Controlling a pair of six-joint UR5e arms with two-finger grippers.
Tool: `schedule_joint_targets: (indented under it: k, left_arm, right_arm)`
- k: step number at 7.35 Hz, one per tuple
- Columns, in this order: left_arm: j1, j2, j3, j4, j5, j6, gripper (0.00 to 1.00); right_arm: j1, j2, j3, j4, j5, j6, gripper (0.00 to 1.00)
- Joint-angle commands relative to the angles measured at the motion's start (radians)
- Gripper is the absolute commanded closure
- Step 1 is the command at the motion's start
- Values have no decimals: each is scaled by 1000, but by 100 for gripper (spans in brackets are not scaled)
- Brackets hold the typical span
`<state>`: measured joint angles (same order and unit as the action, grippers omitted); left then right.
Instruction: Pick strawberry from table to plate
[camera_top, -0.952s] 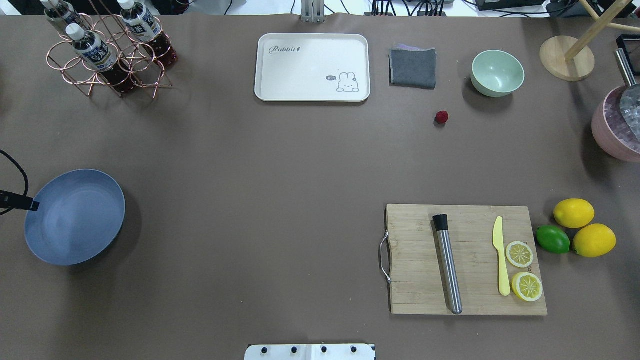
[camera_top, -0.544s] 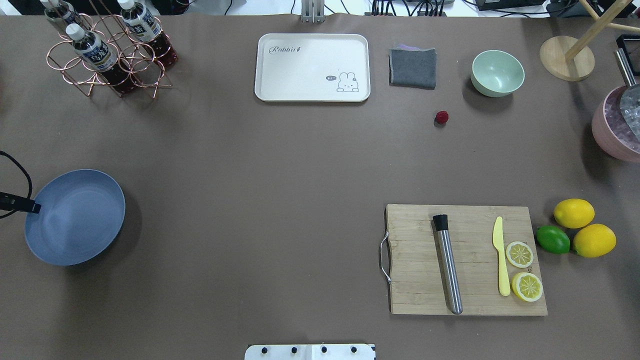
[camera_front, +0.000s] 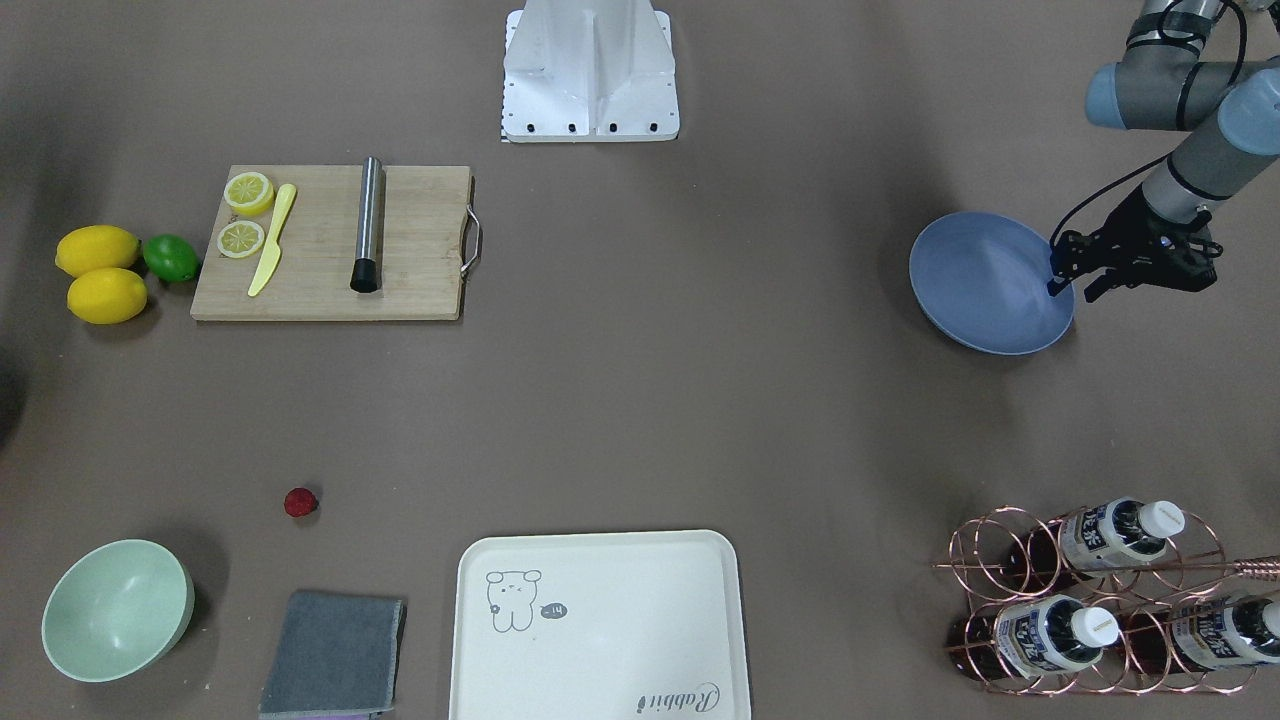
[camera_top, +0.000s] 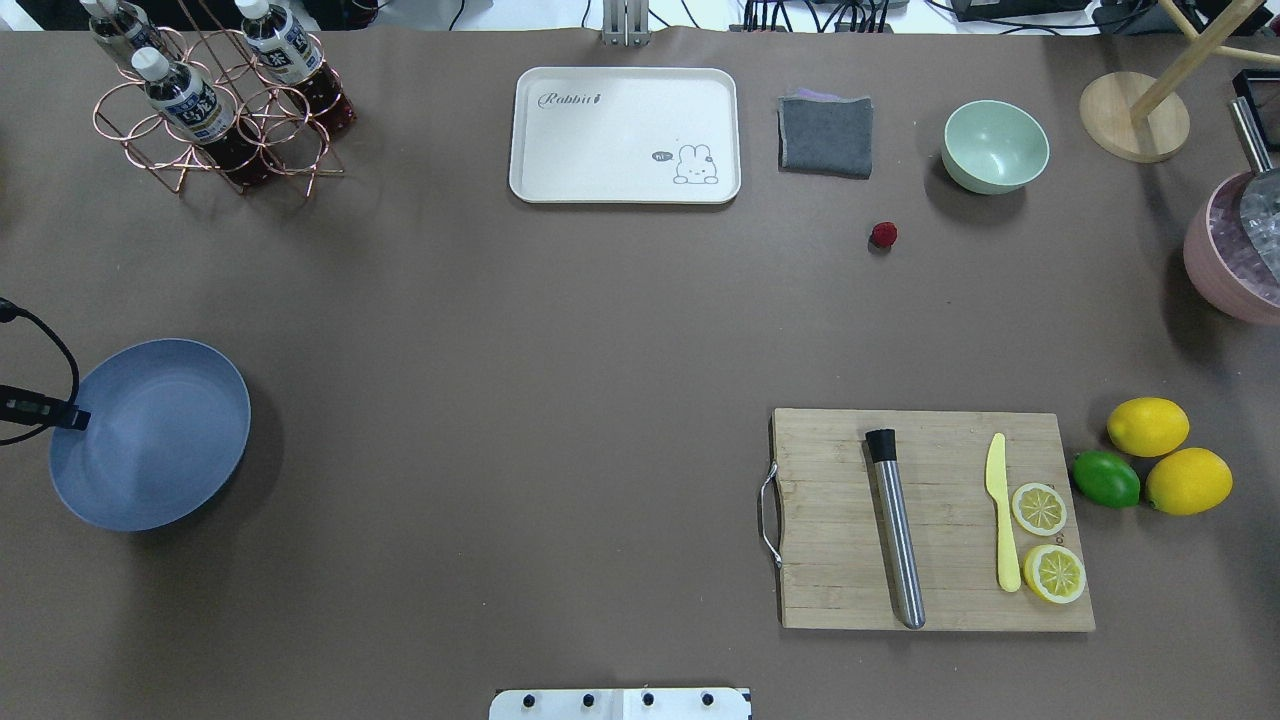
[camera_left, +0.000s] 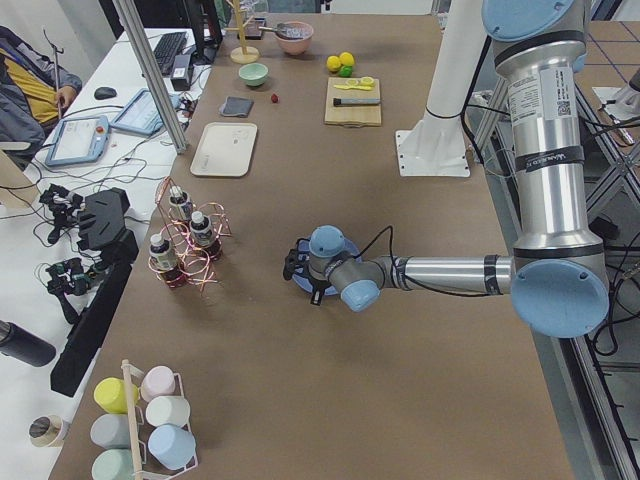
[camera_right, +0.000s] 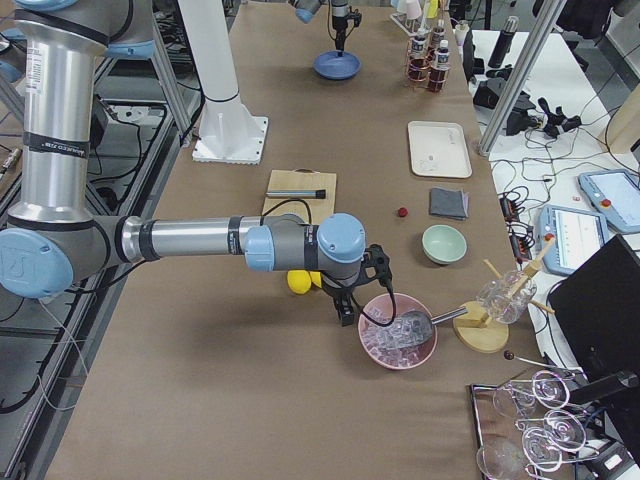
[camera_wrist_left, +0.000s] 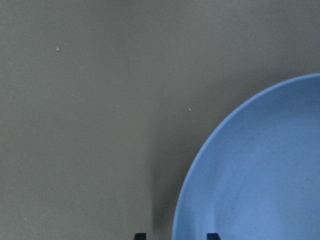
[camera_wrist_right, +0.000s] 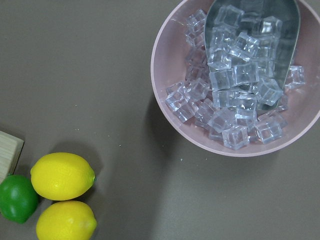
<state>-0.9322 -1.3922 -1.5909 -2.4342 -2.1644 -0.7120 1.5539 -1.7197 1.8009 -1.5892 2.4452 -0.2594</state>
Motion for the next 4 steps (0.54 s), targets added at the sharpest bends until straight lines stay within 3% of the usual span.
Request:
schedule_joint_targets:
  k: [1, 2, 3, 4]
  left_arm:
    - [1, 1, 8, 1, -74, -1, 100]
    - [-13, -4, -4, 9, -145, -4, 100]
    - [-16, -22, -36, 10, -156, -95, 100]
    - [-10, -84, -88, 9, -156, -321, 100]
  right_arm:
    - [-2, 11, 3, 0, 0, 2, 2]
    - [-5, 31, 2, 0, 1, 2, 2]
    - [-17, 72, 0, 0, 1, 21, 2]
    - [-49, 142, 0, -2, 3, 134, 1]
